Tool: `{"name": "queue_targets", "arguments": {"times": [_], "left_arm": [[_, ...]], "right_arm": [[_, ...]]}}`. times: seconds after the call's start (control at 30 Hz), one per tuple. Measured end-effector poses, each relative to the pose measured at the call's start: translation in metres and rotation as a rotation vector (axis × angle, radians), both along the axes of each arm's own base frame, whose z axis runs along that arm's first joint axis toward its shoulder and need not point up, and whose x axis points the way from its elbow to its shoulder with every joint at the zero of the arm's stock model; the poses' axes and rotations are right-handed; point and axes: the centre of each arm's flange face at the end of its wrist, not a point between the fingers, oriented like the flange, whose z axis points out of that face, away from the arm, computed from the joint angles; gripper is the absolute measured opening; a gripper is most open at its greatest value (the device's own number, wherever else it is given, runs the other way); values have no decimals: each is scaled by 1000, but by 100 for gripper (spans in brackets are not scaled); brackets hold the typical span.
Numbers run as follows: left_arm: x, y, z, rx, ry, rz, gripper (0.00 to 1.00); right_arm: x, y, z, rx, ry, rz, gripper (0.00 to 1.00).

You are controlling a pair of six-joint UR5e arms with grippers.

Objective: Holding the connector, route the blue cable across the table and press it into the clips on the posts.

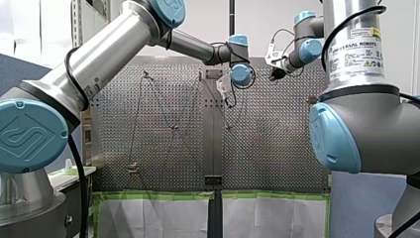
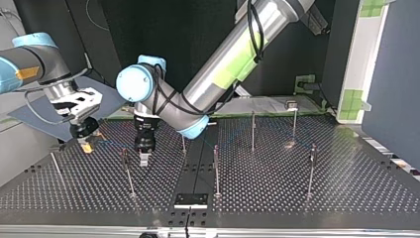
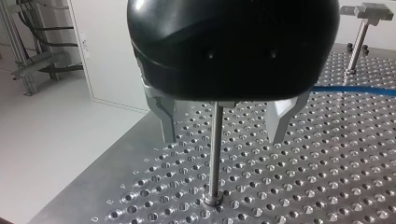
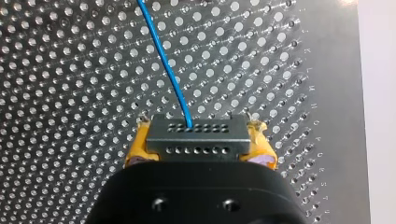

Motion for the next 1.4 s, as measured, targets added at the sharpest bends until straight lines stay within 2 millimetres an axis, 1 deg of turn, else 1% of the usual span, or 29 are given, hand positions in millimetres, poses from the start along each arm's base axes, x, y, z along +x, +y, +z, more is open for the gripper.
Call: {"name": "queue_targets", "arguments": {"times": [0.47, 0.5, 1.4], "left_arm": [[0, 0, 0, 0, 0, 0, 92], [0, 0, 0, 0, 0, 0, 95], [0, 0, 0, 0, 0, 0, 95]], "right_arm": [[0, 0, 0, 0, 0, 0, 0], [0, 0, 0, 0, 0, 0, 0], [0, 0, 0, 0, 0, 0, 0]]}}
